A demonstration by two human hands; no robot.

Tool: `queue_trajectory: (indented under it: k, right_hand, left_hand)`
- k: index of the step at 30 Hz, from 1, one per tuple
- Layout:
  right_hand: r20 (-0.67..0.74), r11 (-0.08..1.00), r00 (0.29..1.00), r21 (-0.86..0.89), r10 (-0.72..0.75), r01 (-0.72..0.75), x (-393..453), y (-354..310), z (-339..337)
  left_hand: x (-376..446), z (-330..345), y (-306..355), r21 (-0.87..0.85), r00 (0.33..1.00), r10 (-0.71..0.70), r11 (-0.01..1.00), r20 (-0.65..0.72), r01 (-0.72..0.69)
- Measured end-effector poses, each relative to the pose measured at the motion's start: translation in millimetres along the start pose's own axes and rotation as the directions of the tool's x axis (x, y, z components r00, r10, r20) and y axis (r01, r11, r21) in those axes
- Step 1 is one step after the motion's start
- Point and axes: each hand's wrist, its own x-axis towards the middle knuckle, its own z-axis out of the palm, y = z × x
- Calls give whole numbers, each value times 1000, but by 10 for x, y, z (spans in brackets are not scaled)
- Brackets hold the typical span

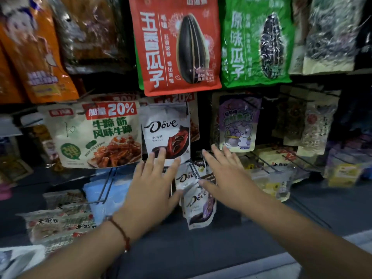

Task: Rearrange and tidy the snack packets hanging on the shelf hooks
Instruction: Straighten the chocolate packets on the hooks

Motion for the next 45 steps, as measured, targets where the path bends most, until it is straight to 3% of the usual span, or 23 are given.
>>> queue_trajectory:
  k: [4, 9, 13, 16, 18, 23, 28, 33, 36, 39, 45]
  right_hand:
    - [-42, 998, 997, 3, -58, 58, 503, -155, -248]
    - [-156, 999, 988, 49, 14, -7, 1060, -279, -397]
    - [-117, 969, 988, 238, 102, -72, 1336, -345, -459]
    - [-151, 906, 969, 406, 194, -119, 1443, -368, -470]
    - [-175, 847, 951, 516, 254, -131, 1474, -377, -455]
    - [-44, 632, 954, 758, 296, -161, 1492, -394, -344]
    - [41, 493, 986, 862, 164, -118, 1224, -489, -438]
    - [97, 420, 993, 900, 62, -115, 982, -493, -516]
    - [165, 496, 983, 862, -87, -101, 773, -525, -541]
    - [178, 501, 971, 862, -157, -77, 532, -572, -507]
    - [168, 525, 963, 851, -212, -33, 26, -461, -417]
  left_hand:
    - [428, -151, -431, 108, 994, -107, 988, -5, 107]
    - [807, -336, -758, 81, 976, -181, 978, -118, 191]
    - [1031, -426, -870, 56, 980, -180, 981, -84, 185]
    - [1125, -447, -877, -48, 988, -147, 988, -52, 144]
    - [1131, -453, -853, -169, 983, -151, 977, -101, 133]
    - [1058, -385, -794, -408, 947, -244, 902, -208, 143]
    - [990, -342, -875, -537, 950, -278, 828, -143, 161]
    - [882, -453, -923, -544, 985, -142, 836, -93, 69]
    - [778, -590, -875, -481, 998, -36, 877, -53, 6]
    - [640, -678, -840, -458, 996, 81, 885, -36, -88]
    - [112, -636, -664, -541, 973, 166, 839, 159, -55]
